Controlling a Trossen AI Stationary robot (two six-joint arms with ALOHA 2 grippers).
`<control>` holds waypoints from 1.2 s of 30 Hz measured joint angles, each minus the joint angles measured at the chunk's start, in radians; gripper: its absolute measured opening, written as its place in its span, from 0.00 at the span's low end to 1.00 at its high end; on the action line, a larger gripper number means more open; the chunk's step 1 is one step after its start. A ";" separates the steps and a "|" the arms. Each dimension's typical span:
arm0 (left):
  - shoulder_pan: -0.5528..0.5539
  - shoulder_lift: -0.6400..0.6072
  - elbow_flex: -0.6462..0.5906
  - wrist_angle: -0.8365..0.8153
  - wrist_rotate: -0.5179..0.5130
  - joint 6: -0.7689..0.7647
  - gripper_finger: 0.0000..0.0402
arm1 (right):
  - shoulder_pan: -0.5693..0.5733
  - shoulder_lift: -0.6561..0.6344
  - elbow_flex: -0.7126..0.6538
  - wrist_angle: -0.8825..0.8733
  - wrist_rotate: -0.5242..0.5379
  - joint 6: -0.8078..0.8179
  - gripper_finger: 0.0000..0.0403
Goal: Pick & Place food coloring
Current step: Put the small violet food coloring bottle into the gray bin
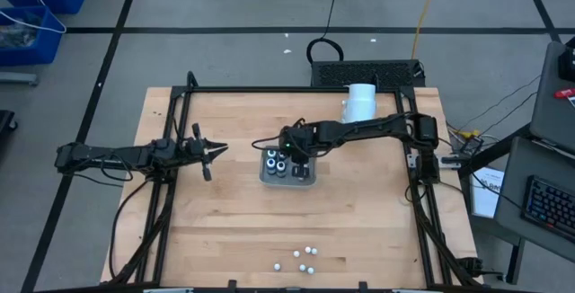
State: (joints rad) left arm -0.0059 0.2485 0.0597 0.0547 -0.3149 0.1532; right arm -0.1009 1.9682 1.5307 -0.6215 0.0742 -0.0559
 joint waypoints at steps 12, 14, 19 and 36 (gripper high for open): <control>0.000 0.000 0.000 0.001 0.000 -0.005 0.12 | 0.021 -0.003 -0.038 0.100 0.001 0.084 0.12; 0.000 0.000 0.000 0.002 0.000 -0.005 0.12 | 0.018 -0.002 -0.067 0.122 0.000 0.113 0.12; 0.000 0.000 0.000 0.003 0.000 -0.004 0.12 | 0.017 -0.003 -0.128 0.180 0.000 0.148 0.12; 0.000 0.000 0.000 0.003 0.000 -0.005 0.12 | 0.017 -0.004 -0.167 0.229 0.001 0.150 0.23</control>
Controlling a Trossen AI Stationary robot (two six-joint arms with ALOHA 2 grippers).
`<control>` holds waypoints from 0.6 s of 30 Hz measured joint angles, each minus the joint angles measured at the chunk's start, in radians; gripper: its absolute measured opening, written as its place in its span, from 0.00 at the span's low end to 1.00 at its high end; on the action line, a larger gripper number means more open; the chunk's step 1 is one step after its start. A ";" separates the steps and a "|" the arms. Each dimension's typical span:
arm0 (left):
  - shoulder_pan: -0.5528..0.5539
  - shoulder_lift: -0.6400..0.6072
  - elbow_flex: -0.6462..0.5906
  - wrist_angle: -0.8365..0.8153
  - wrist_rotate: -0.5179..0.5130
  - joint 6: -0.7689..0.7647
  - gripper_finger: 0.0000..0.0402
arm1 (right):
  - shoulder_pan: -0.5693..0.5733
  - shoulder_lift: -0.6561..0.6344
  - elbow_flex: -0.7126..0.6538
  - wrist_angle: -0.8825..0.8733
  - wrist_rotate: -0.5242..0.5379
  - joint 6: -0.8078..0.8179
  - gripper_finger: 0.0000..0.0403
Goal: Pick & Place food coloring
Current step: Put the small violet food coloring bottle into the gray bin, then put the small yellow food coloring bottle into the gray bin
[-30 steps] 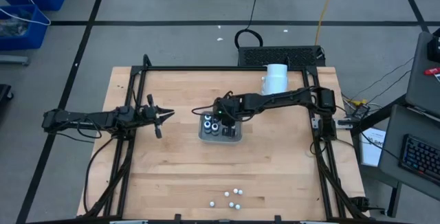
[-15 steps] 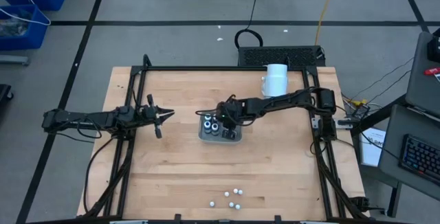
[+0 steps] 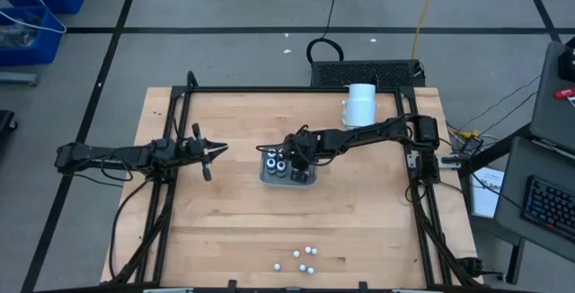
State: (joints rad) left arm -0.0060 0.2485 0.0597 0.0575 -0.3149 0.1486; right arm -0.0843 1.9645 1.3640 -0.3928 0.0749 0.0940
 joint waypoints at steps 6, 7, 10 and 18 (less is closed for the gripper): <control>0.000 0.000 0.000 0.007 0.000 -0.020 0.12 | -0.001 -0.062 0.000 -0.006 0.005 -0.001 0.30; 0.000 0.000 0.000 0.009 0.000 -0.020 0.12 | -0.001 -0.076 0.000 -0.008 0.005 -0.002 0.31; 0.000 0.000 0.000 0.017 0.001 -0.021 0.12 | -0.001 -0.136 0.000 -0.026 0.005 -0.015 0.32; -0.001 0.000 0.000 0.016 0.002 -0.023 0.12 | 0.143 -0.345 0.000 -0.183 0.075 -0.047 0.30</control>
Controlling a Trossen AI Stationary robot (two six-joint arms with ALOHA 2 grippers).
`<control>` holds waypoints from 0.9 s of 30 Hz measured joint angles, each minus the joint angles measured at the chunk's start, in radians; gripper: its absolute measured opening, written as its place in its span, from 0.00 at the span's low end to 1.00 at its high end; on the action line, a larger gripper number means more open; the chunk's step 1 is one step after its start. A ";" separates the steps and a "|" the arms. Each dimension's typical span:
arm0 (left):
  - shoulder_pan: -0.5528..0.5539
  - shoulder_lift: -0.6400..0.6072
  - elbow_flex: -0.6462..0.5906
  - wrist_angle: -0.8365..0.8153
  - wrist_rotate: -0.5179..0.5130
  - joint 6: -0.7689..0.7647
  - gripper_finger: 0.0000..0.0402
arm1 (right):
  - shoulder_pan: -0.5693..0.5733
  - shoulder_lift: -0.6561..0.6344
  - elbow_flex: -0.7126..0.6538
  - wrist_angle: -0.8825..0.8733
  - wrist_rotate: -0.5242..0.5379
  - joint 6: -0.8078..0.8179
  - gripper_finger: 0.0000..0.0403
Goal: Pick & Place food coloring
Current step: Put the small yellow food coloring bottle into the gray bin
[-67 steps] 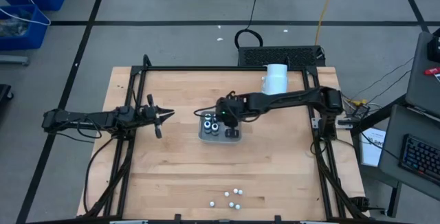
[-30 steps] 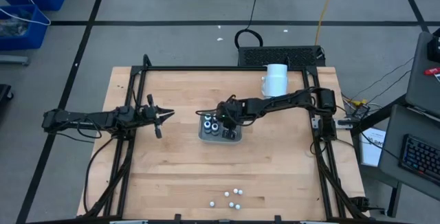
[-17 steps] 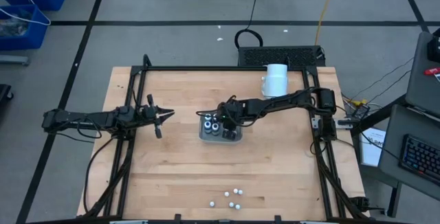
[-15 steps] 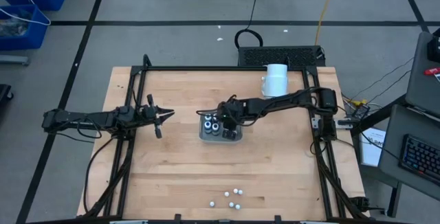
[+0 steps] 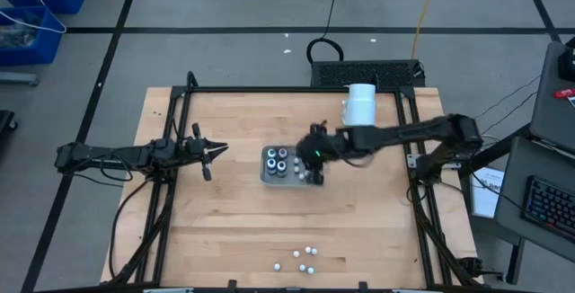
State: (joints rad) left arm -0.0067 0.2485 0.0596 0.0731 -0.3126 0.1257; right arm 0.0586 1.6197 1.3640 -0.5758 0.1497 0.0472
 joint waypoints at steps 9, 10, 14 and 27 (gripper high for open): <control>0.001 0.000 0.000 0.002 0.000 0.000 0.12 | 0.295 -0.018 0.001 -0.081 0.110 0.196 0.26; 0.000 0.000 0.000 0.004 0.000 -0.001 0.12 | 0.322 -0.005 0.001 -0.067 0.107 0.207 0.25; 0.000 0.000 0.000 0.008 -0.001 -0.015 0.12 | 0.389 0.070 0.029 -0.024 0.075 0.294 0.24; 0.001 0.000 0.000 0.008 -0.002 -0.018 0.12 | 0.411 0.458 0.391 -0.145 -0.156 0.214 0.22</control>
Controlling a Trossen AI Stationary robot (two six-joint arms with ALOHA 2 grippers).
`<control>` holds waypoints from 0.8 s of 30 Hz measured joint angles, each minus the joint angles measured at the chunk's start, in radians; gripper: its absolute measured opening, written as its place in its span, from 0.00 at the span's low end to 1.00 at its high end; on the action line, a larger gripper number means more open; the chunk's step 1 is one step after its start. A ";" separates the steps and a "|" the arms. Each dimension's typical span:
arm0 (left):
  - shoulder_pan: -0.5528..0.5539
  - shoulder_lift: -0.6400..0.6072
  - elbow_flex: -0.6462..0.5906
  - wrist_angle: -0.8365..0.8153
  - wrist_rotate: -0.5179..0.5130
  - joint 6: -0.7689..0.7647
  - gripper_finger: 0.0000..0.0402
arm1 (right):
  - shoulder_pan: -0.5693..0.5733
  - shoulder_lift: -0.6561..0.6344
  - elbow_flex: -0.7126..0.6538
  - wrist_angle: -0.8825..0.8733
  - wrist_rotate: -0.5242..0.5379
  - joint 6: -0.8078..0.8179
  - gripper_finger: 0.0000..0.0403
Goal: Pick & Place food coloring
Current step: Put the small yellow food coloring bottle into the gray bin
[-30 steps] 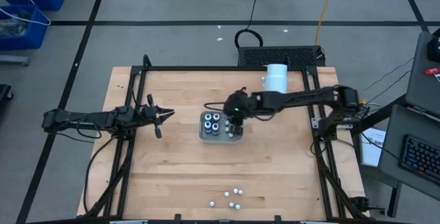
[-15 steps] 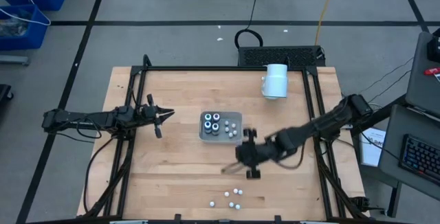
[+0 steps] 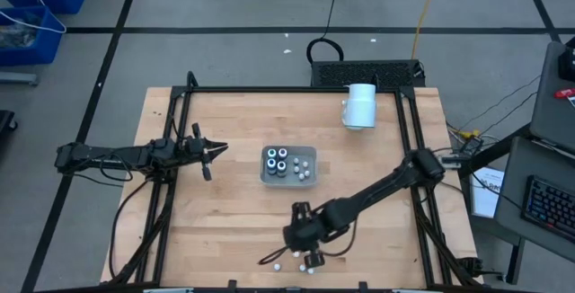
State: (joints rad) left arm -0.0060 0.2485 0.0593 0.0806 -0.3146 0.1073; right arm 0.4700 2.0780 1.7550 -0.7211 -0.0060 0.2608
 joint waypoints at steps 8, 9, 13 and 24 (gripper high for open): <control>0.000 0.000 0.000 -0.004 0.000 0.002 0.12 | 0.000 0.092 0.146 -0.008 -0.003 -0.052 0.22; 0.000 0.000 0.000 -0.006 0.000 0.002 0.12 | 0.003 0.093 0.146 0.005 -0.007 -0.049 0.22; 0.000 0.000 0.000 -0.029 0.000 0.013 0.12 | 0.009 0.092 0.146 0.044 -0.048 -0.041 0.22; 0.000 0.000 0.000 -0.041 0.001 0.013 0.12 | 0.066 0.094 0.111 0.094 -0.032 -0.056 0.29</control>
State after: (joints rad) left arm -0.0063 0.2485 0.0589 0.0399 -0.3138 0.1207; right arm 0.5361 2.1720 1.8660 -0.6274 -0.0378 0.2048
